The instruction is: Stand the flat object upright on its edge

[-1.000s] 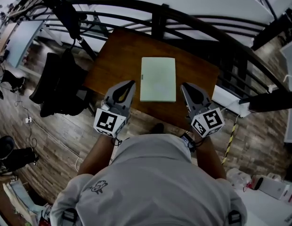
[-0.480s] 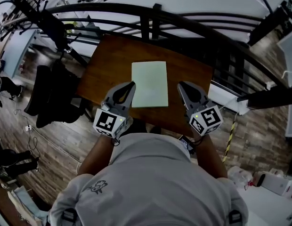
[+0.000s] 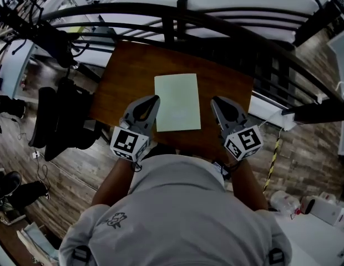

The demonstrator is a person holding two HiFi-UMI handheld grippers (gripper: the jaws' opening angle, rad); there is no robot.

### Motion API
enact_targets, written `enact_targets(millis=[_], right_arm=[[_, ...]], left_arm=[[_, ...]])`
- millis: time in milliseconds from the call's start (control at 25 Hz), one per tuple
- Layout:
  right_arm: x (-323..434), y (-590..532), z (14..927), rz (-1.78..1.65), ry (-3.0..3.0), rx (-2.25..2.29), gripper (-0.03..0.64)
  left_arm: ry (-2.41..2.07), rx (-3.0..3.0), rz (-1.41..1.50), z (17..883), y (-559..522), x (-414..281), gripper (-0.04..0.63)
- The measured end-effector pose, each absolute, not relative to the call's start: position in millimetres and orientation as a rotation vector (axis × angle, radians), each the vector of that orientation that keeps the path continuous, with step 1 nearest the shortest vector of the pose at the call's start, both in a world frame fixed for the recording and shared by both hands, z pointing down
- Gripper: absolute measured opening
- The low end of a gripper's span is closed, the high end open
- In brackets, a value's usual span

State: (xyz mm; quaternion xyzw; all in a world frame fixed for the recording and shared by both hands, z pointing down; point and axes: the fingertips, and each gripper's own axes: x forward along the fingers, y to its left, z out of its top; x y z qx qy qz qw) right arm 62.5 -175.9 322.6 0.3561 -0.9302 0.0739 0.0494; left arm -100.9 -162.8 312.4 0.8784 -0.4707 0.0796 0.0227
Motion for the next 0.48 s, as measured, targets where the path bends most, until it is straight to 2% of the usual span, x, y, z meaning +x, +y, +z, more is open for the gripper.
enact_targets(millis=[480], right_arm=[[46,-219,367,0.361,-2.749,1.080,0.036]], left_arm=[[-1.338,2.649,0.369,359,-203,-117,0.012]])
